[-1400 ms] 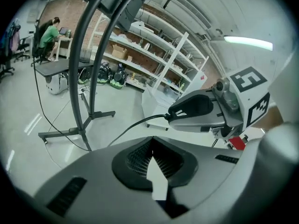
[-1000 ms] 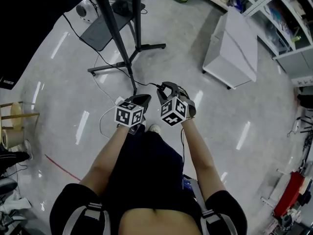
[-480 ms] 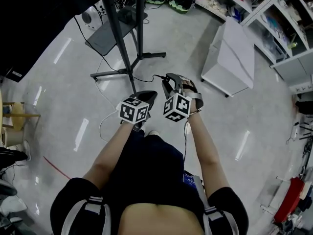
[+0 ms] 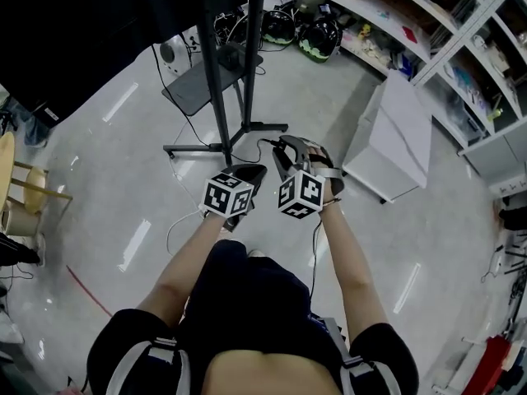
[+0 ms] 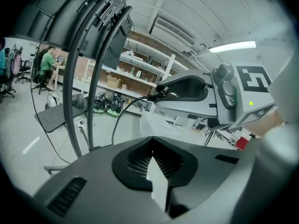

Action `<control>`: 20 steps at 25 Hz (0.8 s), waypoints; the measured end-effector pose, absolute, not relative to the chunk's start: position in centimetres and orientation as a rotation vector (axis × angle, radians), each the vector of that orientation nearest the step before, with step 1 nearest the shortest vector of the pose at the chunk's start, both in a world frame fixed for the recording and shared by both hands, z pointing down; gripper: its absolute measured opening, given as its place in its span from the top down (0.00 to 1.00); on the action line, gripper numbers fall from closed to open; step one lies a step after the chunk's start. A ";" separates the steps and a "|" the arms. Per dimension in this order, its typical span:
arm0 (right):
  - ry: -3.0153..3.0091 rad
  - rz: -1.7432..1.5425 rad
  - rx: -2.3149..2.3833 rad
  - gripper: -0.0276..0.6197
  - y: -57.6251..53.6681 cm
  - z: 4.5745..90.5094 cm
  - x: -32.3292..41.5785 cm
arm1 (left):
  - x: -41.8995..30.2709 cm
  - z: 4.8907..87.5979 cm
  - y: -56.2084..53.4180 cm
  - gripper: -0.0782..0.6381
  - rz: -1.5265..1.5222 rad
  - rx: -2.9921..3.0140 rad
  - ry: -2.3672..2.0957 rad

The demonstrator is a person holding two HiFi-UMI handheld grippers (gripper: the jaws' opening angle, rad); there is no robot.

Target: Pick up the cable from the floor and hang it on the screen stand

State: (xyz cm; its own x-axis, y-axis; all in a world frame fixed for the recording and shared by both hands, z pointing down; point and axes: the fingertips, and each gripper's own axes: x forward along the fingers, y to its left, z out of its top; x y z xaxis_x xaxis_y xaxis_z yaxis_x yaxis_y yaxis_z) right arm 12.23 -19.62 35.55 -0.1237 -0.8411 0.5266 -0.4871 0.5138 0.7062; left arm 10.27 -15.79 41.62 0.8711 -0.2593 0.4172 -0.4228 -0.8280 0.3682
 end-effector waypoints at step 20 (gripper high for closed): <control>-1.981 -0.760 0.982 0.74 -24.6 24.4 4.5 | 3.6 34.2 -19.8 0.88 0.412 2.577 -0.846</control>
State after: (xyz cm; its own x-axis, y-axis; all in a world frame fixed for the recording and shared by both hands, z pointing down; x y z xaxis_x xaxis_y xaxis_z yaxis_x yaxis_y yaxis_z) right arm 4.53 -24.56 24.37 -0.3954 -0.8369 0.3785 -0.3687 0.5220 0.7691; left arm 3.55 -19.78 34.20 0.7740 -0.4983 0.3907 -0.6148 -0.7389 0.2758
